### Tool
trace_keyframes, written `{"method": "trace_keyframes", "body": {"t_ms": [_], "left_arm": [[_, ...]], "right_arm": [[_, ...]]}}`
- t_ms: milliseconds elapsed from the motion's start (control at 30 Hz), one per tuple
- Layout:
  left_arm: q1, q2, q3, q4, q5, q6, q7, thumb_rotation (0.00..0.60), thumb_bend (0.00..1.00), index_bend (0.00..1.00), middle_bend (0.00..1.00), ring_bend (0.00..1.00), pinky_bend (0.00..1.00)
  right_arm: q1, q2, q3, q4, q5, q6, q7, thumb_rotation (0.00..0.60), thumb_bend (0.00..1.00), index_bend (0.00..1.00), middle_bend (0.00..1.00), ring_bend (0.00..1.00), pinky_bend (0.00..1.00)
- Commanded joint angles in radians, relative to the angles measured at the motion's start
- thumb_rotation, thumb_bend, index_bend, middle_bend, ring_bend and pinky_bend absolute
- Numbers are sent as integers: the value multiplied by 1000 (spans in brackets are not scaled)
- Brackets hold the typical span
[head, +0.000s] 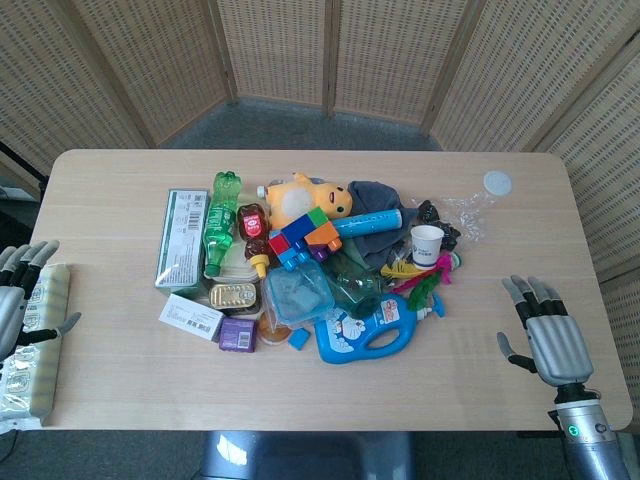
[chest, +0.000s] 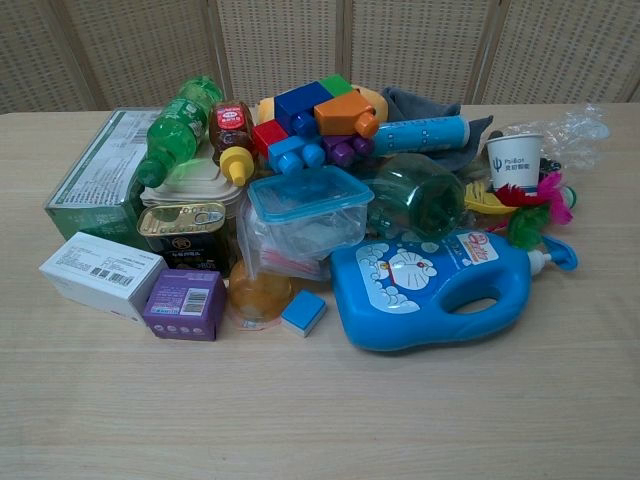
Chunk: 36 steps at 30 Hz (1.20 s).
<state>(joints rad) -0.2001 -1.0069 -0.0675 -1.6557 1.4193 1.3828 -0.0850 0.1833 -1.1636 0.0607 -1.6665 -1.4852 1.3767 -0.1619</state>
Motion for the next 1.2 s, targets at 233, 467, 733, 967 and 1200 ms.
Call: {"method": "trace_keyframes", "body": {"t_ms": [233, 467, 733, 967, 1200], "left_arm": [[-11, -10, 3, 27, 8, -32, -21, 448, 252, 0, 0, 0, 0], [-65, 5, -10, 79, 51, -83, -63, 448, 251, 0, 0, 0, 0], [-142, 6, -16, 127, 115, -148, -106, 447, 253, 0, 0, 0, 0], [-218, -8, -11, 196, 161, -223, -112, 448, 253, 0, 0, 0, 0], [-296, -50, -8, 261, 170, -316, -63, 447, 254, 0, 0, 0, 0]], "right_arm": [[0, -2, -1, 0, 9, -6, -4, 491, 419, 29, 0, 0, 0], [6, -6, 4, -12, 14, -11, -21, 497, 418, 29, 0, 0, 0], [-4, -3, 1, -16, 20, -2, -26, 491, 420, 30, 0, 0, 0], [-13, 5, 0, -22, 19, 13, -27, 496, 420, 29, 0, 0, 0], [-21, 9, -3, -26, 13, 24, -25, 493, 420, 29, 0, 0, 0]]}}
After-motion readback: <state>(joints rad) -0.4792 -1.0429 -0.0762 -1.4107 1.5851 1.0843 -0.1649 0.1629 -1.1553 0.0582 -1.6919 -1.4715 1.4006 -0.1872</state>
